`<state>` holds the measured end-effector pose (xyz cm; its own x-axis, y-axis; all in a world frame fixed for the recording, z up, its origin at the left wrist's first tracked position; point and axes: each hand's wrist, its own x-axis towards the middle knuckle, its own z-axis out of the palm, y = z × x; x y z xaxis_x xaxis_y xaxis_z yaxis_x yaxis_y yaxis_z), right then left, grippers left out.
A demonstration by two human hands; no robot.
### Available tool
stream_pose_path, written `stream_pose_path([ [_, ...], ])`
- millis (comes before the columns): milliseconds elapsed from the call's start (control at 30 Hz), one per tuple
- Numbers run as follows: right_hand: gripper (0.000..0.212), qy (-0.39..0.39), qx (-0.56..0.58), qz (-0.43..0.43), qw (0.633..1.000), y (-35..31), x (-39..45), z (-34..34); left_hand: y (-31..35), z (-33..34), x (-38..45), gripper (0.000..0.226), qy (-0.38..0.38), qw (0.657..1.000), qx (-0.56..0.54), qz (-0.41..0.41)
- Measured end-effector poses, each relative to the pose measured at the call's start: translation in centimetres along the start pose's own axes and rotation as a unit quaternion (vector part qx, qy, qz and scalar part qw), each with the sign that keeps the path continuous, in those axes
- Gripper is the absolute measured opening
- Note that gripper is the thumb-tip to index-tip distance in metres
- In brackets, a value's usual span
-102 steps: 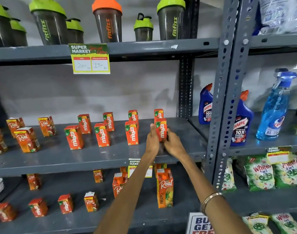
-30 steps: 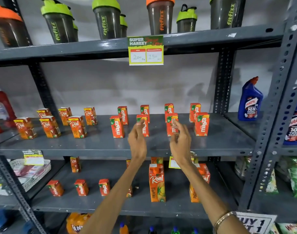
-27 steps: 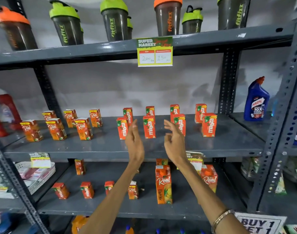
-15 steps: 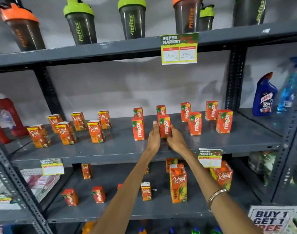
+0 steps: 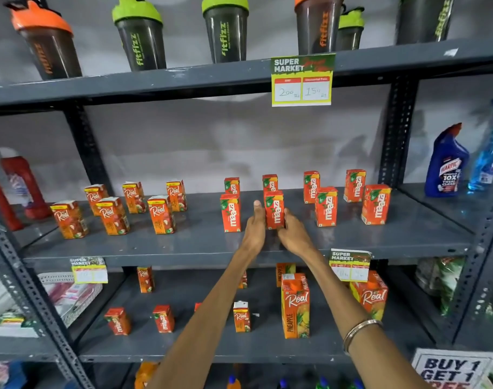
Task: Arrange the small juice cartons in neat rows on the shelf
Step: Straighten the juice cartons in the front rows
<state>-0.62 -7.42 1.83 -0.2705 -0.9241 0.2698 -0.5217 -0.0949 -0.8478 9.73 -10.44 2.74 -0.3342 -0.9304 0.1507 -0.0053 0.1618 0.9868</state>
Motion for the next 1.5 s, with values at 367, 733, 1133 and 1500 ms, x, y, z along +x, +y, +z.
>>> stream_pose_path([
  [367, 0.058, 0.252, 0.061, -0.217, 0.941, -3.4, -6.4, 4.6, 1.6, -5.7, -7.1, 0.033, 0.126, 0.977, -0.001, 0.169],
  [733, 0.050, 0.064, 0.184, -0.147, 0.970, -16.0, -4.9, 26.6, 0.6, -30.4, -10.2, 0.032, 0.251, 0.943, 0.030, 0.216],
  [1133, 0.032, 0.034, 0.106, 0.005, 0.994, -21.9, 0.6, 37.0, 0.4, -40.8, -4.8, 0.072, 0.152, 0.987, -0.026, 0.053],
  [1500, 0.029, -0.018, 0.065, -0.002, 0.998, -22.0, -0.1, 37.4, -0.2, -42.3, -4.6, 0.084, 0.068, 0.996, -0.004, 0.051],
])
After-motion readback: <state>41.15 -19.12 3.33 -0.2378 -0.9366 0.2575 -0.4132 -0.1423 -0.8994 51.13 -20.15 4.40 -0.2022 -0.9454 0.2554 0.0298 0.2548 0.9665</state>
